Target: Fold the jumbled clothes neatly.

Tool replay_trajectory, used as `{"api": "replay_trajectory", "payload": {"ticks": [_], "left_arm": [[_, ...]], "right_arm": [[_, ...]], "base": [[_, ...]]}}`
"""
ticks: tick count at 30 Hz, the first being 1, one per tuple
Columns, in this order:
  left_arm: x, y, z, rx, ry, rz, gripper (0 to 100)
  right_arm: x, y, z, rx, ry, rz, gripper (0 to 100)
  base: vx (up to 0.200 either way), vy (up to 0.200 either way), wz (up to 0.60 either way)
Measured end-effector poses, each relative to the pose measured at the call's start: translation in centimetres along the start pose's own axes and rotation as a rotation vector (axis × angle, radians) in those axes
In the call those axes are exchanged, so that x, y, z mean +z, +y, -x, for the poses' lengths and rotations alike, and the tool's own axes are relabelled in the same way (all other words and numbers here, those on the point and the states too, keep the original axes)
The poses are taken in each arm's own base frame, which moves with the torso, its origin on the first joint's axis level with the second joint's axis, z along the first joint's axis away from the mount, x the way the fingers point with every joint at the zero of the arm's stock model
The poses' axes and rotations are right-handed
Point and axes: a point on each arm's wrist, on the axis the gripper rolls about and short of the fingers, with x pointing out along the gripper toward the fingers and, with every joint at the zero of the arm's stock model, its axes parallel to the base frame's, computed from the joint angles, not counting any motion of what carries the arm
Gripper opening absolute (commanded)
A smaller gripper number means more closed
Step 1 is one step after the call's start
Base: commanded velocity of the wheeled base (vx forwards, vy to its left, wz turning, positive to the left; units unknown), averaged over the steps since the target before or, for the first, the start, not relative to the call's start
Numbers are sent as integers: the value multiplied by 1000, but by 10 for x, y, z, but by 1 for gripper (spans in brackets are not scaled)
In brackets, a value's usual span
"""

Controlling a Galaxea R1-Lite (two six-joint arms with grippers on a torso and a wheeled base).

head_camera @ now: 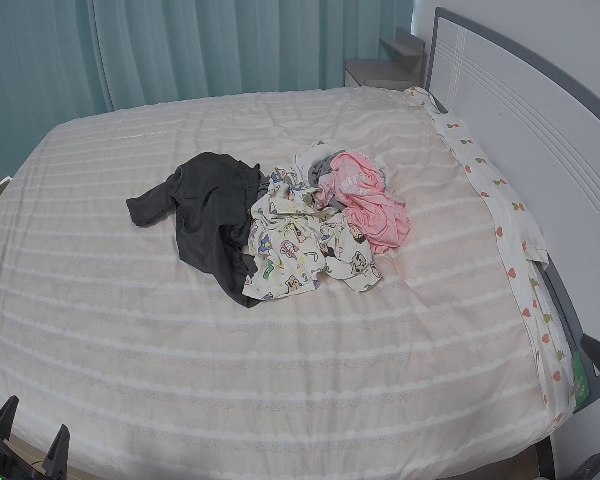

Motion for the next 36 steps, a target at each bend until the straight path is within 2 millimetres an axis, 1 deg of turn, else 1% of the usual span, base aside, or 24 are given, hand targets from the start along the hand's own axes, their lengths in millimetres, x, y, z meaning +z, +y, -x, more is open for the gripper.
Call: {"api": "replay_trajectory", "payload": {"ticks": [4, 7, 8, 10, 13, 14, 20, 21, 22, 23, 25, 29, 32, 36], "left_arm": [[0, 0, 0, -1, 0, 0, 100], [0, 0, 0, -2, 0, 0, 100], [0, 0, 0, -2, 0, 0, 100], [0, 0, 0, -3, 0, 0, 100], [0, 0, 0, -3, 0, 0, 100], [0, 0, 0, -3, 0, 0, 100], [0, 0, 0, -4, -1, 1, 100], [0, 0, 0, -4, -1, 3, 100], [0, 0, 0, -4, 0, 3, 100], [0, 0, 0, -3, 0, 3, 100], [0, 0, 0, -2, -1, 5, 100], [0, 0, 0, -2, -1, 5, 100], [0, 0, 0, -2, -1, 5, 100], [0, 0, 0, -2, -1, 5, 100]], "right_arm": [[16, -2, -34, 38, 68, -62, 100], [25, -2, -66, 51, 121, -115, 100], [29, -2, -85, 54, 144, -145, 100], [30, -1, -98, 55, 164, -164, 100], [32, 2, -138, 56, 212, -222, 100], [32, 3, -147, 56, 223, -233, 100], [25, 15, -226, 53, 288, -316, 100], [22, 19, -247, 51, 301, -335, 100], [20, 21, -256, 50, 306, -341, 100], [18, 23, -268, 48, 310, -350, 100], [11, 30, -298, 45, 319, -372, 100], [-1, 40, -351, 37, 304, -399, 100], [-11, 46, -385, 21, 292, -410, 100], [-18, 51, -420, -22, 286, -415, 100]], "base": [[0, 0, 0], [0, 0, 0], [0, 0, 0], [0, 0, 0], [0, 0, 0], [0, 0, 0], [0, 0, 0], [0, 0, 0], [0, 0, 0], [0, 0, 0], [0, 0, 0], [0, 0, 0], [0, 0, 0], [0, 0, 0]]}}
